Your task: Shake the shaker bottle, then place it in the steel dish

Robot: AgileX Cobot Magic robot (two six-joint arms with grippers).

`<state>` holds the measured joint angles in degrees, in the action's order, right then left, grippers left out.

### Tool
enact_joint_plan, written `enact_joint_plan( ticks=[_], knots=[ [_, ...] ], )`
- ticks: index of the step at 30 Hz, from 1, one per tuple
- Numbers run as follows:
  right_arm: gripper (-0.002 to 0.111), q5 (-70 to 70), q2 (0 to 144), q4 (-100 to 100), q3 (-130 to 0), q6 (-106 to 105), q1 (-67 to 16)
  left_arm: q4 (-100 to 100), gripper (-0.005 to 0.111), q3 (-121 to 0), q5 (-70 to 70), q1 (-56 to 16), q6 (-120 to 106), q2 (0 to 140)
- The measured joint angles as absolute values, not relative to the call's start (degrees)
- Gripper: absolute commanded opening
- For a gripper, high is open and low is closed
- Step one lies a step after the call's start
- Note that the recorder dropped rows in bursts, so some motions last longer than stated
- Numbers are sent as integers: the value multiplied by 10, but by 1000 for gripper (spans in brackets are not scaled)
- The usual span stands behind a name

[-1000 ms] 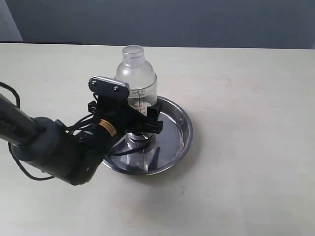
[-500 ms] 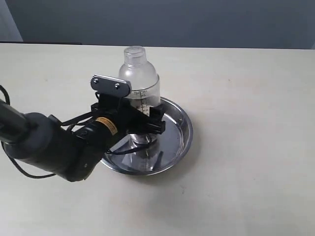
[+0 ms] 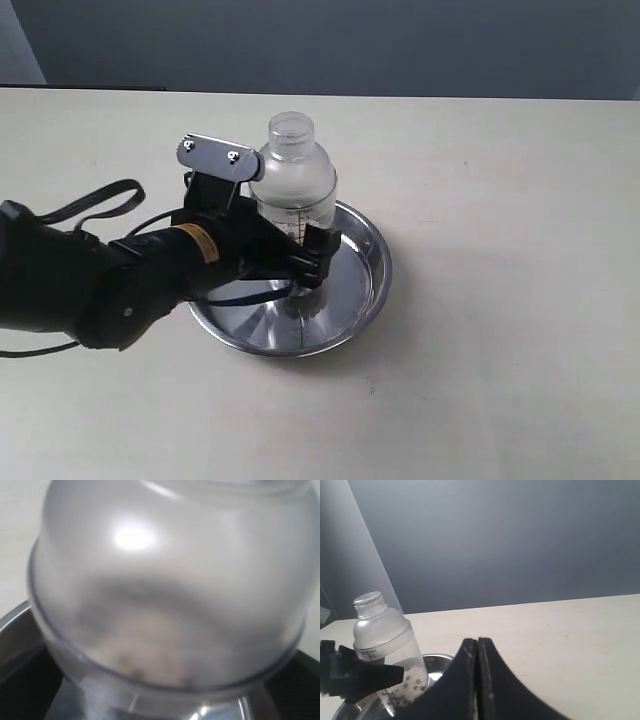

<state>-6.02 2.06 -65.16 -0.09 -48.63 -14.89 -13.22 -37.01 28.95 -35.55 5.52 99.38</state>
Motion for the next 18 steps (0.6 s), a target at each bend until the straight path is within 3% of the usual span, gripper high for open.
enact_joint_plan(
  ticks=[7, 10, 18],
  knots=[
    [-1, -60, 21, -652, -1, -486, -149, -131, 104, -336, 166, -355, 55, 887],
    [-1, -60, 21, -652, -1, -486, -149, -131, 96, -313, 125, -355, 54, 837],
    [-1, -60, 21, -652, -1, -486, -149, -152, 32, -218, 143, -355, 19, 671]
  ],
)
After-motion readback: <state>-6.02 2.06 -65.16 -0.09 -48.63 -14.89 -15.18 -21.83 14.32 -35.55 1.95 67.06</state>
